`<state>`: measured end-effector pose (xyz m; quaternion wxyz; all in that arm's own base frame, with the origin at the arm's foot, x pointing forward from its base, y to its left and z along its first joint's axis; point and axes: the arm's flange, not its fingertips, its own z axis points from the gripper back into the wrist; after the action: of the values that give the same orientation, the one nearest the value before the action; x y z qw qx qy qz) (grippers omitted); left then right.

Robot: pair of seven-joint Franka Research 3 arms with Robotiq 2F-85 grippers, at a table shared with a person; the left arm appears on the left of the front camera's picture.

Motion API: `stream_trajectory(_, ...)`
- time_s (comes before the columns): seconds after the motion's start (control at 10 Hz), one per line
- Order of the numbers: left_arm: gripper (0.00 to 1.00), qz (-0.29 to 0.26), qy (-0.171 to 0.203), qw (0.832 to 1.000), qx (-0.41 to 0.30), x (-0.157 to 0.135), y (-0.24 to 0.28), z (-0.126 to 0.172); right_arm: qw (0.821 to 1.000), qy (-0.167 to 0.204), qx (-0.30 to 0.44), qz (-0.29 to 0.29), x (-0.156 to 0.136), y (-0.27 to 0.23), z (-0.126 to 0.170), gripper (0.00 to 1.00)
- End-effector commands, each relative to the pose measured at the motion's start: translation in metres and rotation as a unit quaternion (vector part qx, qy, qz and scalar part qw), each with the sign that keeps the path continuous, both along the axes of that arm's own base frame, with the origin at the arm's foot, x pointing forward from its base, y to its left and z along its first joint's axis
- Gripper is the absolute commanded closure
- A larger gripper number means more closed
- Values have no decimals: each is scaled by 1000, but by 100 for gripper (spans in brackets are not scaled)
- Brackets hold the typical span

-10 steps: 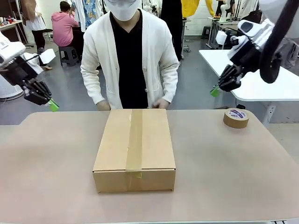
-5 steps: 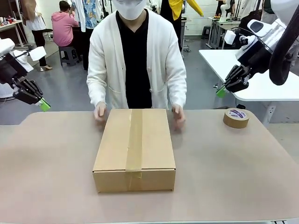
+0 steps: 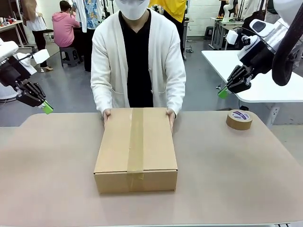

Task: Wrap the clocks to prevent damage.
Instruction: After the human seals the box with tape, release both hands from the side flaps of the Package Box.

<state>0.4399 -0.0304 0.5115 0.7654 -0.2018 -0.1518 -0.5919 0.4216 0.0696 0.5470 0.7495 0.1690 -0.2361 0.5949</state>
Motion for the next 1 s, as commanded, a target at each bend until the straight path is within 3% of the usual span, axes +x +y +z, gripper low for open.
stream_trajectory(0.0,99,5,-5,1000,1,1,-1,1,1000,1,-5,-3,4,0,0,99)
stream_trajectory(0.4,99,0,0,1000,0,0,0,0,1000,0,0,0,0,0,0,99)
stream_trajectory(0.5,40,-2,2,1000,9,-7,-1,-2,1000,6,-7,6,-13,-7,3,39)
stream_trajectory(0.6,40,-6,-2,1000,29,-12,-2,-2,1000,12,-13,3,-17,-10,3,39)
stream_trajectory(0.7,20,-9,4,1000,28,-9,-1,2,1000,20,-22,9,-16,-9,1,19)
stream_trajectory(0.8,78,-6,6,1000,29,-11,-1,3,999,26,-21,8,-15,-9,0,75)
stream_trajectory(0.9,1,-3,9,1000,29,-13,-1,2,999,33,-20,10,-17,-9,-1,0)
